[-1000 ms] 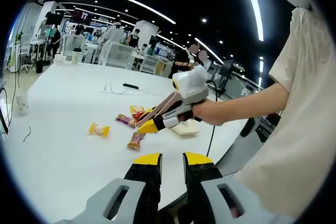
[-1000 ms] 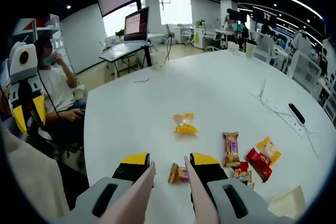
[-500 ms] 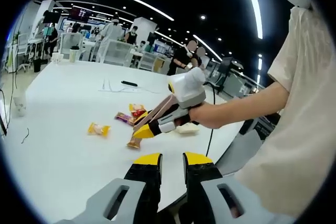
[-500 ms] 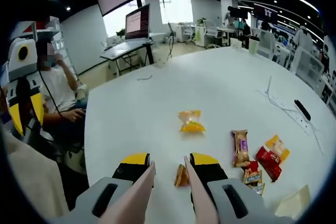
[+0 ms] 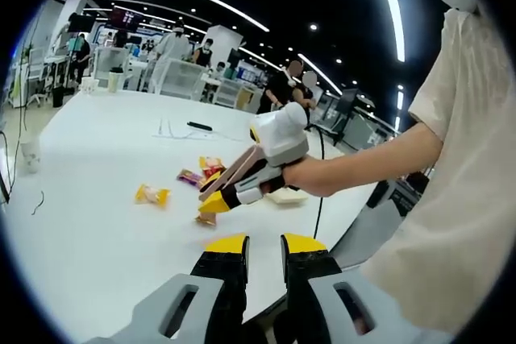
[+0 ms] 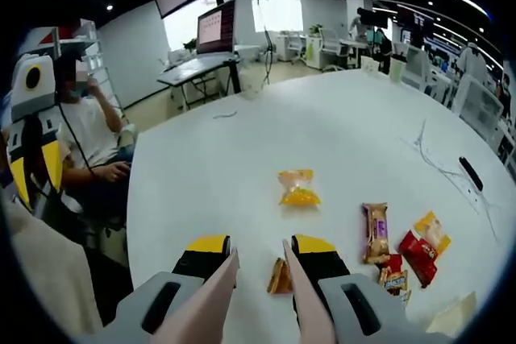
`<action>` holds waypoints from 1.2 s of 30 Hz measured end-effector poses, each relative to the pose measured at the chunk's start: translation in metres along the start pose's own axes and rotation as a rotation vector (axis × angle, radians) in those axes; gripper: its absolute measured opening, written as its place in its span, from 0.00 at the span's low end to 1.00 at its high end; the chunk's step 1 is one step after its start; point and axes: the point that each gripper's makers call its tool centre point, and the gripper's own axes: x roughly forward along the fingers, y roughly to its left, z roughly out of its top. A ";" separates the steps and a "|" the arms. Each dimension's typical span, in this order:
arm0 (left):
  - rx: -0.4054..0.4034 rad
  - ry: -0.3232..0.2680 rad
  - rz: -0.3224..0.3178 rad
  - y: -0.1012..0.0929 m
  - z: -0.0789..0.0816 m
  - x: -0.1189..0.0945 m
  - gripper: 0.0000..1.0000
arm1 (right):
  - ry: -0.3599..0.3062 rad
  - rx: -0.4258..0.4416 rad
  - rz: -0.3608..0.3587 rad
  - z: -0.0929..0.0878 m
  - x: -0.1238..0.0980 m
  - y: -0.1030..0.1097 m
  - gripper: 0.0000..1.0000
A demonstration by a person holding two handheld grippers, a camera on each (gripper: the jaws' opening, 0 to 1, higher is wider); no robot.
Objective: Place the target food into the container with the food tongs after gripping and lifting it, then release it inside without dropping or visibly crushing the food.
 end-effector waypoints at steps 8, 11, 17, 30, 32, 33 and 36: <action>-0.003 -0.001 -0.001 0.004 0.001 0.000 0.15 | 0.021 0.007 0.004 -0.005 0.007 -0.002 0.30; -0.005 -0.003 -0.001 0.005 0.002 0.000 0.15 | 0.027 0.008 0.003 -0.006 0.009 -0.002 0.30; -0.013 0.000 0.003 0.009 -0.001 -0.001 0.15 | 0.031 0.010 0.005 -0.005 0.014 -0.002 0.30; -0.016 0.005 0.005 0.016 0.001 -0.001 0.15 | 0.046 0.049 0.002 -0.015 0.023 -0.006 0.30; -0.012 0.011 0.001 0.016 0.000 0.001 0.15 | 0.046 0.057 0.004 -0.016 0.024 -0.006 0.30; -0.012 0.012 0.000 0.016 0.001 0.002 0.15 | 0.048 0.059 0.004 -0.017 0.024 -0.007 0.30; -0.011 0.013 -0.002 0.016 0.002 0.003 0.15 | 0.053 0.073 0.004 -0.022 0.026 -0.010 0.30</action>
